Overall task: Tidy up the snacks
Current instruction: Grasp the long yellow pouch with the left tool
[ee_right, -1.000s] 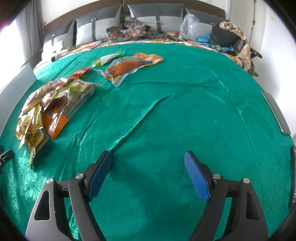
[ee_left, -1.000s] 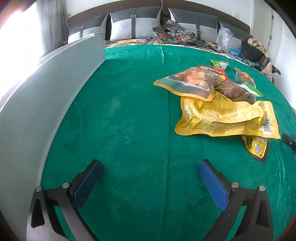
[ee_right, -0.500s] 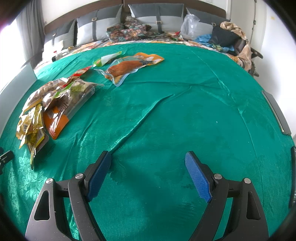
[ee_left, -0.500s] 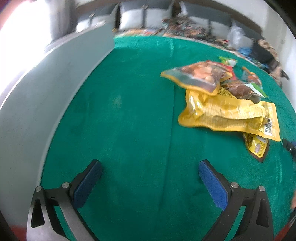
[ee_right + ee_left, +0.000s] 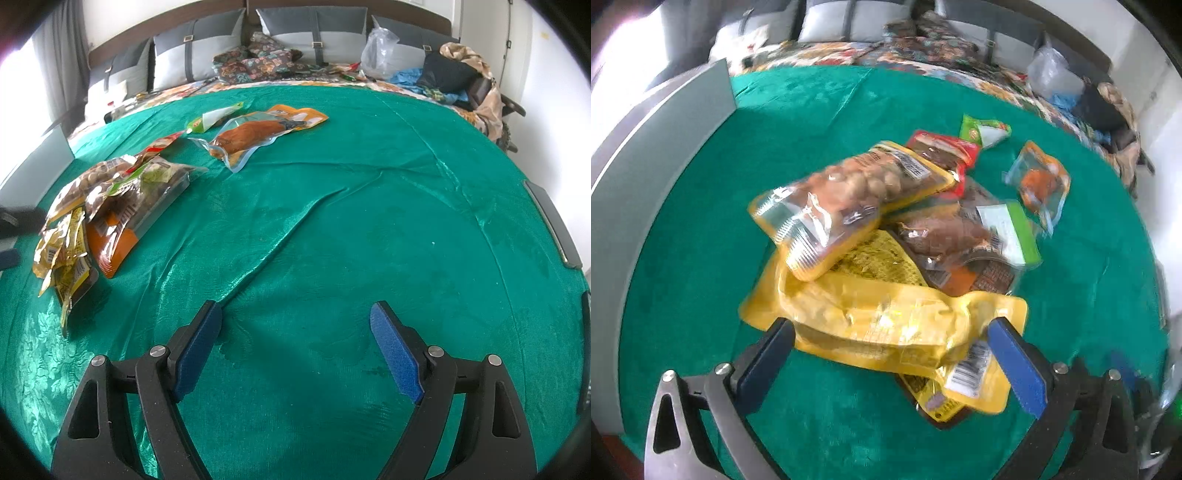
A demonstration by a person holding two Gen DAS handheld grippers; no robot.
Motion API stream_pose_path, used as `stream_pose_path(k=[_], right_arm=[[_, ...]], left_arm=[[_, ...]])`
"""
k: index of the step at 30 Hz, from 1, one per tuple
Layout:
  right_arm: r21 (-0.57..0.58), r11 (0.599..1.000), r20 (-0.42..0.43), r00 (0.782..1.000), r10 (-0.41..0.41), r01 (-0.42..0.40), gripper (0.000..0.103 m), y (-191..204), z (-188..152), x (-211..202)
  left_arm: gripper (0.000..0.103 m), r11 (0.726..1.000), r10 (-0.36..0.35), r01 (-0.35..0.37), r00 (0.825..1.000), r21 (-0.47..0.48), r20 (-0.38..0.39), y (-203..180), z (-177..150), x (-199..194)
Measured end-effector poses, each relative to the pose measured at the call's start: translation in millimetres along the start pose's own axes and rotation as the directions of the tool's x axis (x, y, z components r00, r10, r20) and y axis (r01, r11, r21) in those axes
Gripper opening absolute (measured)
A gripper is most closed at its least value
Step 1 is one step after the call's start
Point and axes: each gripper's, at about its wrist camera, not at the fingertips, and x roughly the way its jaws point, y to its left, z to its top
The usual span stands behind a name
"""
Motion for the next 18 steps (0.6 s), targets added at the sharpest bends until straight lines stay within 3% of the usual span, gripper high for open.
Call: stream_pose_path(k=[2, 7, 11, 14, 18], right_arm=[[0.0, 1.0, 0.0, 1.0, 0.0, 0.0, 0.086, 0, 0, 0], [0.0, 1.0, 0.0, 1.0, 0.0, 0.0, 0.086, 0, 0, 0], [0.0, 1.0, 0.0, 1.0, 0.0, 0.0, 0.086, 0, 0, 0], [0.0, 1.0, -0.001, 1.0, 0.0, 0.0, 0.086, 0, 0, 0], [0.0, 1.0, -0.001, 1.0, 0.001, -0.001, 0.086, 0, 0, 0]], left_arm=[[0.103, 0.999, 0.031, -0.031, 0.999, 0.029, 0.027, 2, -7, -8], [0.103, 0.985, 0.103, -0.104, 0.995, 0.139, 0.012, 39, -32, -19], [0.102, 0.986, 0.115, -0.11, 0.993, 0.128, -0.034, 80, -44, -19], [0.102, 0.997, 0.06, -0.057, 0.997, 0.053, -0.052, 102, -44, -24], [0.102, 0.992, -0.089, 0.083, 0.994, -0.093, -0.063, 104, -30, -25]])
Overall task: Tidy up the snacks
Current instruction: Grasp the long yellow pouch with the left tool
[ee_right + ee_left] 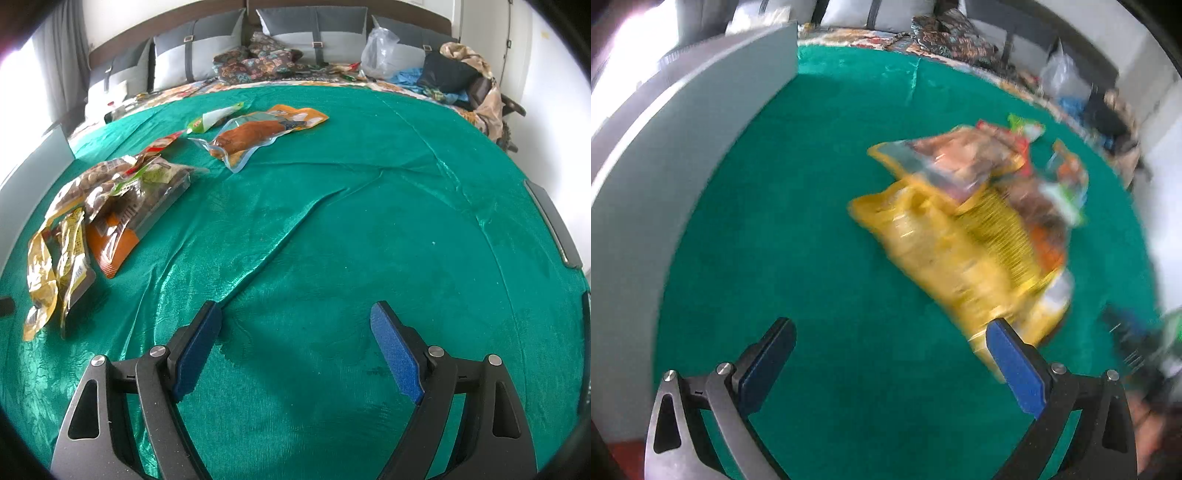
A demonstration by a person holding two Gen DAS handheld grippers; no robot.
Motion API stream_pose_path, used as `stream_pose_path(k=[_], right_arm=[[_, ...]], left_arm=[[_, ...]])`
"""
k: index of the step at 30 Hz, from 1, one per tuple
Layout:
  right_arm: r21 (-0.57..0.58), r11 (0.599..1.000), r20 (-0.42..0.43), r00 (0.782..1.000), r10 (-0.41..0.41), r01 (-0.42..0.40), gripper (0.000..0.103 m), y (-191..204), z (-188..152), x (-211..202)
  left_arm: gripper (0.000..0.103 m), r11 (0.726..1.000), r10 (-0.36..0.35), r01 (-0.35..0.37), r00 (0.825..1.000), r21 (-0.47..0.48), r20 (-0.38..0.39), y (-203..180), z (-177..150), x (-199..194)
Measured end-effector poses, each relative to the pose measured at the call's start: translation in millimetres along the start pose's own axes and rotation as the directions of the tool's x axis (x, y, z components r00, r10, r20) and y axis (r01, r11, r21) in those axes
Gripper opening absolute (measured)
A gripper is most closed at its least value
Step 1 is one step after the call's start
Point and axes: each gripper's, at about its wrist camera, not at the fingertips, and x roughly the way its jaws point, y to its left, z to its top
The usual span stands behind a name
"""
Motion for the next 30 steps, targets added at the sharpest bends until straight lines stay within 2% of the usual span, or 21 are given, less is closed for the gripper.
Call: stream_pose_path(k=[1, 3, 5, 6, 7, 9, 13, 17, 22, 23, 25, 26, 27, 30], right_arm=[[0.0, 1.0, 0.0, 1.0, 0.0, 0.0, 0.086, 0, 0, 0], [0.0, 1.0, 0.0, 1.0, 0.0, 0.0, 0.086, 0, 0, 0], [0.001, 1.0, 0.0, 1.0, 0.0, 0.0, 0.086, 0, 0, 0], [0.001, 1.0, 0.0, 1.0, 0.001, -0.001, 0.086, 0, 0, 0], [0.001, 1.0, 0.0, 1.0, 0.001, -0.001, 0.086, 0, 0, 0], [0.002, 1.0, 0.0, 1.0, 0.001, -0.001, 0.086, 0, 0, 0], [0.001, 1.0, -0.001, 1.0, 0.001, -0.001, 0.086, 1, 0, 0], [0.001, 1.0, -0.001, 1.0, 0.001, -0.001, 0.086, 1, 0, 0], [0.001, 1.0, -0.001, 1.0, 0.001, -0.001, 0.086, 1, 0, 0], [0.001, 1.0, -0.001, 1.0, 0.001, -0.001, 0.086, 1, 0, 0], [0.001, 1.0, -0.001, 1.0, 0.002, -0.002, 0.086, 2, 0, 0], [0.001, 1.0, -0.001, 1.0, 0.001, -0.001, 0.086, 1, 0, 0], [0.001, 1.0, -0.001, 1.0, 0.002, -0.002, 0.086, 1, 0, 0], [0.002, 1.0, -0.001, 1.0, 0.002, -0.002, 0.086, 1, 0, 0]], left_arm=[[0.102, 1.0, -0.011, 0.011, 1.0, -0.021, -0.001, -8, 6, 3], [0.102, 0.999, 0.036, -0.036, 0.999, -0.031, 0.005, -26, 19, 12], [0.102, 0.993, 0.119, -0.119, 0.993, -0.001, 0.004, -46, 29, 29], [0.103, 0.981, 0.193, -0.192, 0.981, 0.039, -0.016, -55, 31, 44], [0.103, 0.974, 0.219, -0.218, 0.975, 0.059, -0.02, -58, 30, 50], [0.103, 0.976, 0.211, -0.212, 0.977, 0.048, 0.021, -52, 23, 42], [0.103, 0.959, 0.262, -0.261, 0.965, 0.114, 0.006, -20, 2, 32], [0.103, 0.974, 0.213, -0.211, 0.977, 0.082, -0.015, 17, -3, 24], [0.103, 0.967, 0.191, -0.186, 0.982, 0.174, -0.012, 6, 6, 29], [0.097, 0.968, 0.178, -0.173, 0.984, 0.184, -0.011, 4, 7, 30], [0.057, 0.968, 0.153, -0.158, 0.987, 0.195, 0.036, -1, 8, 22], [0.048, 0.96, 0.168, -0.175, 0.984, 0.218, 0.052, -4, 6, 17], [0.047, 0.954, 0.182, -0.188, 0.982, 0.235, 0.047, -6, 5, 18], [0.047, 0.956, 0.156, -0.165, 0.986, 0.244, 0.056, 1, -9, 10]])
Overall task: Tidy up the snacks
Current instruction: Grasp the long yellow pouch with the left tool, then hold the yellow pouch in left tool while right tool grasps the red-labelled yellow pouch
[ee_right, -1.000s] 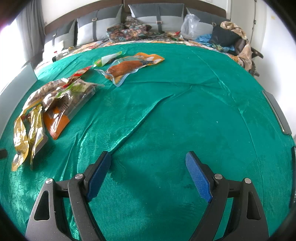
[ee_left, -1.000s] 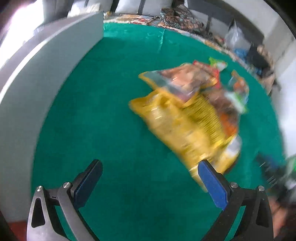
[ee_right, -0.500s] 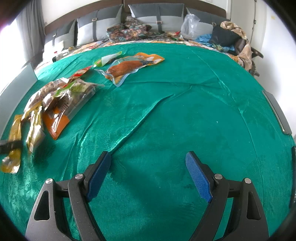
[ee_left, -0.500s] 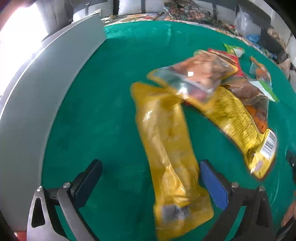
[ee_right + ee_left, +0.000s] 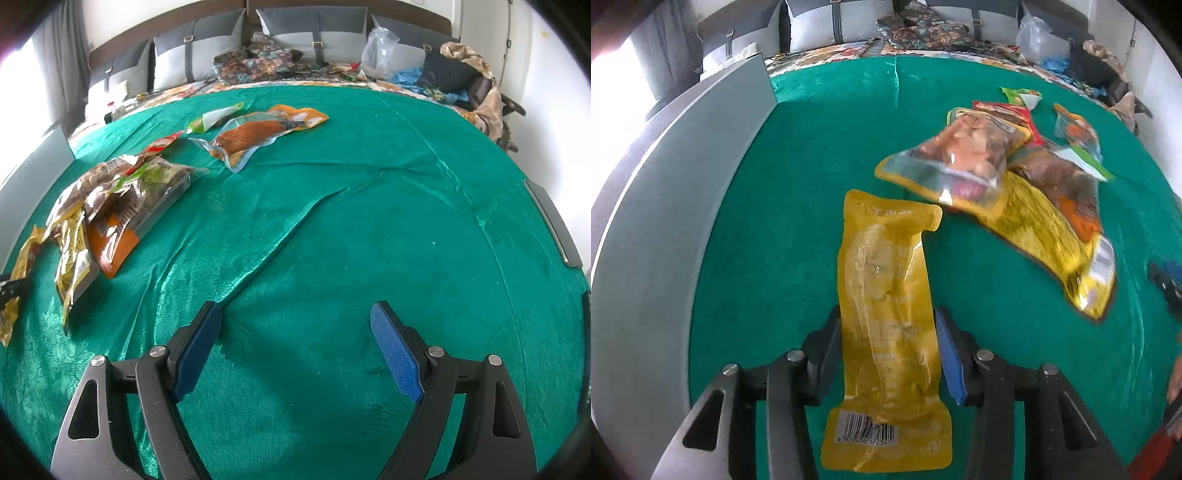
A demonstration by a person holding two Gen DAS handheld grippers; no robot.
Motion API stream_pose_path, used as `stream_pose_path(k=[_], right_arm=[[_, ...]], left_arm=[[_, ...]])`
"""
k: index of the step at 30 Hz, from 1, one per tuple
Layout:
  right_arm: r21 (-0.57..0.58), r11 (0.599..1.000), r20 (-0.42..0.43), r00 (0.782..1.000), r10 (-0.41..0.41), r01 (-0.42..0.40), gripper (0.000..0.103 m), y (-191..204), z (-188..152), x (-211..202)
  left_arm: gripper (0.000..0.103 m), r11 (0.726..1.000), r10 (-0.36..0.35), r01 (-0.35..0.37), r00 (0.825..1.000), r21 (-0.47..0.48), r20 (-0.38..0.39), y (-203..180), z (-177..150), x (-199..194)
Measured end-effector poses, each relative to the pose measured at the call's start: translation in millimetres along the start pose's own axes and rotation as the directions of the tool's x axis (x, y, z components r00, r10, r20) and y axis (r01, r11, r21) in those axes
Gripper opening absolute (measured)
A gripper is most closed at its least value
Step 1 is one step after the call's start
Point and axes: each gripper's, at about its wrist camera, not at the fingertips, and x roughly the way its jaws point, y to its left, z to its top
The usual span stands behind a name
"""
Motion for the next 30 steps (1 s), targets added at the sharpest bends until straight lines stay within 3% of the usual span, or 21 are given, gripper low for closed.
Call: stream_pose_path(k=[5, 10, 15, 18, 30], right_arm=[[0.0, 1.0, 0.0, 1.0, 0.0, 0.0, 0.086, 0, 0, 0], [0.0, 1.0, -0.001, 1.0, 0.0, 0.0, 0.086, 1, 0, 0], [0.001, 1.0, -0.001, 1.0, 0.0, 0.0, 0.086, 0, 0, 0], [0.001, 1.0, -0.001, 1.0, 0.0, 0.0, 0.086, 0, 0, 0], [0.002, 1.0, -0.002, 1.0, 0.001, -0.001, 0.086, 0, 0, 0]], left_arm=[[0.048, 0.998, -0.056, 0.057, 0.998, -0.035, 0.028, 12, -33, -15], [0.053, 1.0, -0.031, 0.031, 0.997, -0.001, 0.074, 10, -36, -15], [0.089, 1.0, -0.012, 0.015, 0.995, -0.028, 0.099, 11, -33, -6], [0.103, 0.999, 0.006, 0.0, 0.992, -0.048, 0.124, 17, -37, -1], [0.103, 0.998, 0.012, -0.004, 0.991, -0.06, 0.136, 20, -39, -1]])
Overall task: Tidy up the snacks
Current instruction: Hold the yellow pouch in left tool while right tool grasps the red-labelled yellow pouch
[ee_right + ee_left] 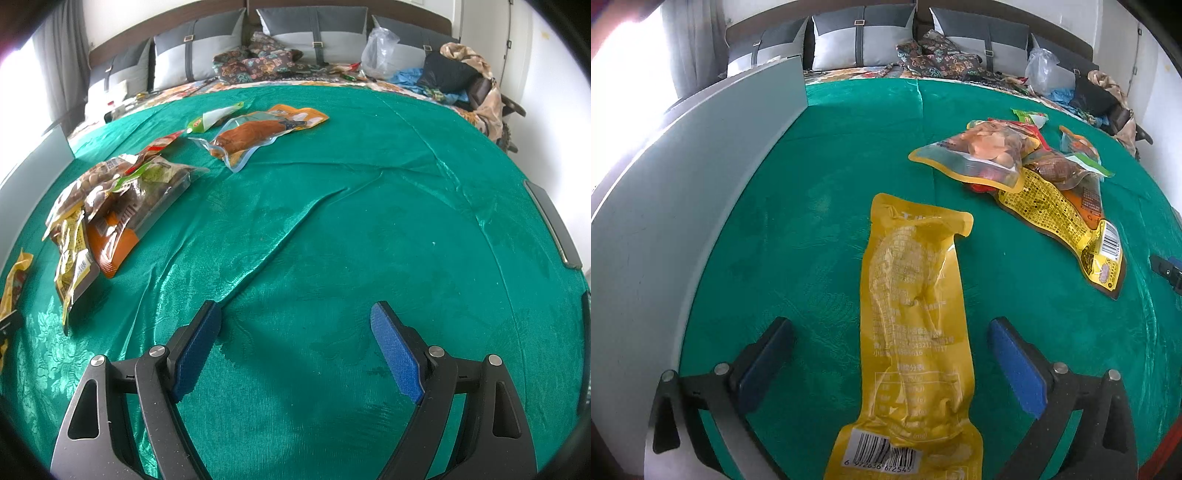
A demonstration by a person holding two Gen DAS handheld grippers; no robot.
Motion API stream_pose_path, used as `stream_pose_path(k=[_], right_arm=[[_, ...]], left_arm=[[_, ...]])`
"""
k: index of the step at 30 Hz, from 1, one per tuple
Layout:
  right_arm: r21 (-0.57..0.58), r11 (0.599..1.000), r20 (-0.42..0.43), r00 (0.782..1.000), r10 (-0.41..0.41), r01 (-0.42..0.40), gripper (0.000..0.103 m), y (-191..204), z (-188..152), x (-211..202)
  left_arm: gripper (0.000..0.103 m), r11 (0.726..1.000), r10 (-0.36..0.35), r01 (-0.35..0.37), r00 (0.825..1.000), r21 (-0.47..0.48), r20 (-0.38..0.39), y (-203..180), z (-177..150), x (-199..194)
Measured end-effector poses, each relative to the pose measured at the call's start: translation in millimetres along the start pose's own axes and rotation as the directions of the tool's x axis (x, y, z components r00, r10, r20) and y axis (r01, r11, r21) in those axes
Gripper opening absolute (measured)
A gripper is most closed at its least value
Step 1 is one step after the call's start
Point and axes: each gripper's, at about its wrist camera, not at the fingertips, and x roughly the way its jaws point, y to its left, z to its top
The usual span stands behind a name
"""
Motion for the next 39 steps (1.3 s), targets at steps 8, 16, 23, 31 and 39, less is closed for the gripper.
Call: stream_pose_path(k=[8, 16, 23, 31, 39], right_arm=[[0.0, 1.0, -0.001, 1.0, 0.0, 0.0, 0.086, 0, 0, 0], [-0.004, 0.984, -0.118, 0.978, 0.174, -0.176, 0.083, 20, 31, -2], [-0.435, 0.836, -0.242, 0.937, 0.25, -0.335, 0.082, 190, 68, -4], [-0.407, 0.862, -0.397, 0.908, 0.131, -0.302, 0.041, 204, 51, 30], [0.113, 0.91, -0.35, 0.842, 0.412, -0.398, 0.04, 71, 19, -24]], left_arm=[[0.102, 1.0, -0.017, 0.018, 0.999, 0.024, -0.047, 2, 3, -1], [0.047, 0.998, -0.061, 0.062, 0.998, 0.025, -0.021, 9, 3, -13], [0.047, 0.991, -0.122, 0.122, 0.992, -0.053, -0.008, 26, -8, -23], [0.047, 0.969, -0.205, 0.207, 0.978, -0.135, 0.029, 44, -17, -35], [0.047, 0.912, -0.349, 0.359, 0.933, -0.2, 0.083, 37, -3, -63]])
